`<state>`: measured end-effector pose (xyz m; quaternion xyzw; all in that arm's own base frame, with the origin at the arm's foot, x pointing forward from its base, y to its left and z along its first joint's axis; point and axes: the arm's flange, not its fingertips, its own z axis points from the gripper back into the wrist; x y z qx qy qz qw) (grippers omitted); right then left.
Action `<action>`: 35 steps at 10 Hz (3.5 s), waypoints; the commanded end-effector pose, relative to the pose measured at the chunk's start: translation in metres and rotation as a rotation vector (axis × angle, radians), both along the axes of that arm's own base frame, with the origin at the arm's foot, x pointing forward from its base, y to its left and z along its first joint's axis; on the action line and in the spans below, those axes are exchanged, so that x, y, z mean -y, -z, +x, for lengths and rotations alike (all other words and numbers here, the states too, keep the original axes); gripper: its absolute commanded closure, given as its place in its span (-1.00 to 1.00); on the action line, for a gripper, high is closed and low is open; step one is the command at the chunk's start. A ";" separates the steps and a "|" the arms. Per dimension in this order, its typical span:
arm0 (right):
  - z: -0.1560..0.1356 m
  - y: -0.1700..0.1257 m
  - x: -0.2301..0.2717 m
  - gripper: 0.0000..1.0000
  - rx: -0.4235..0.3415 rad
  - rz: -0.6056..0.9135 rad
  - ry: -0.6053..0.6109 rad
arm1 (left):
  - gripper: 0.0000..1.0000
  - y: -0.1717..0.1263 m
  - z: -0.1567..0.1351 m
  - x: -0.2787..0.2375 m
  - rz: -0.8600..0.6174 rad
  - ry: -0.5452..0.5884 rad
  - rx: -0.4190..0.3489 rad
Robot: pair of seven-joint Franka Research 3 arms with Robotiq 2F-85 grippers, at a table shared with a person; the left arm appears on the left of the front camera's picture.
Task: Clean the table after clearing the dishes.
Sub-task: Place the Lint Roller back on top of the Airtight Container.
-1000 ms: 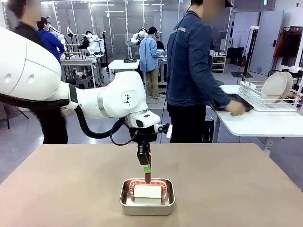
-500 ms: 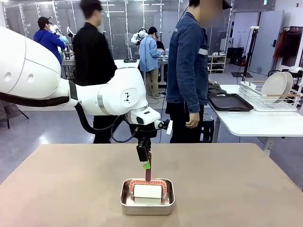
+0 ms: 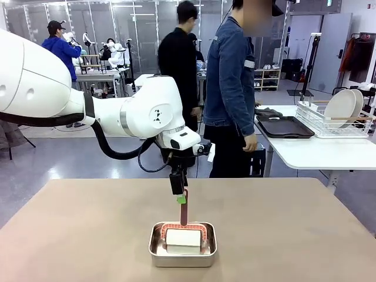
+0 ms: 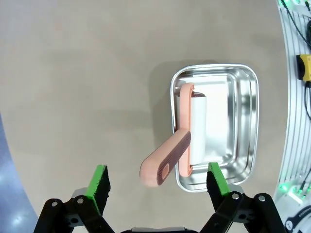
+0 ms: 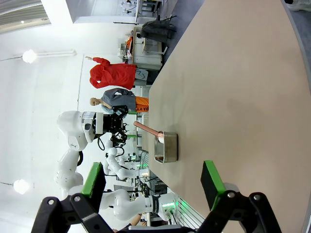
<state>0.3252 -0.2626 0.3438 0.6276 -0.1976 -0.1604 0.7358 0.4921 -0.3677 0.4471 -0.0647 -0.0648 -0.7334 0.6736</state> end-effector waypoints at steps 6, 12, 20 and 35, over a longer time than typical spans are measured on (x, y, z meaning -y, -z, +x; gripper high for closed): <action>0.000 -0.003 0.000 -1.00 0.016 0.004 -0.001 | -1.00 -0.008 -0.001 -0.003 -0.009 -0.014 0.024; 0.000 -0.003 0.000 -1.00 0.016 0.004 -0.001 | -1.00 -0.006 0.000 -0.002 -0.013 -0.009 0.030; 0.000 -0.003 0.000 -1.00 0.016 0.004 -0.001 | -1.00 -0.090 -0.011 -0.252 -0.604 -0.729 -0.362; 0.000 -0.003 0.000 -1.00 0.016 0.004 -0.001 | -1.00 0.070 -0.146 -0.629 -1.165 -1.340 -0.767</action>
